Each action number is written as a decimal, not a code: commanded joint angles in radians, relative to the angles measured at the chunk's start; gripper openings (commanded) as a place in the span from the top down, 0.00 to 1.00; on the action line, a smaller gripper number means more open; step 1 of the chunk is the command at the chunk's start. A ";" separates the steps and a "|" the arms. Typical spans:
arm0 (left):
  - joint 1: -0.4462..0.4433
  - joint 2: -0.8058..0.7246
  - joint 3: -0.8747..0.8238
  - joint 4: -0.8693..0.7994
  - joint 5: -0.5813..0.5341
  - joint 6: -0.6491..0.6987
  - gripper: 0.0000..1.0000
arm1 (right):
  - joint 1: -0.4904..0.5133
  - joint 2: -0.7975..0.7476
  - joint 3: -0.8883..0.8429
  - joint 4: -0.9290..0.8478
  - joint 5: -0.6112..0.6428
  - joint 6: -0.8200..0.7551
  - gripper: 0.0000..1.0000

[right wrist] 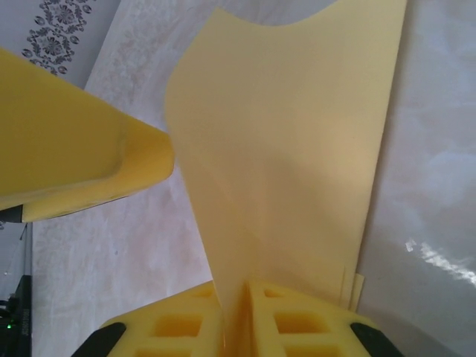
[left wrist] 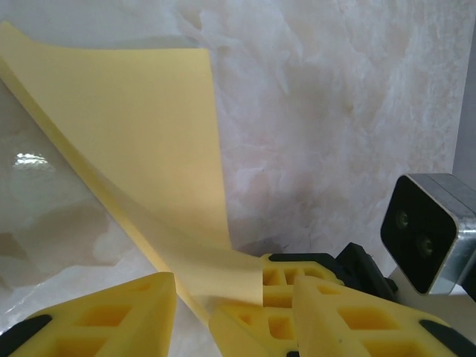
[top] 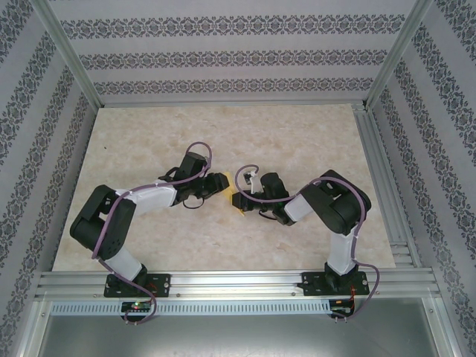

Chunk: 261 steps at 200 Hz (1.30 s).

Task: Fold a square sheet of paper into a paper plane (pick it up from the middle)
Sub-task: Fold the wing for the fifth time at the center of the table.

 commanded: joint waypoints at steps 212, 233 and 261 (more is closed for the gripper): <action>-0.018 0.096 0.086 -0.090 -0.092 -0.023 0.68 | -0.024 -0.105 0.122 -0.291 -0.036 -0.129 0.73; -0.018 0.092 0.087 -0.090 -0.092 -0.021 0.68 | -0.024 -0.087 0.137 -0.298 -0.037 -0.130 0.73; -0.018 0.092 0.091 -0.093 -0.092 -0.023 0.68 | -0.017 -0.066 0.139 -0.299 -0.046 -0.142 0.72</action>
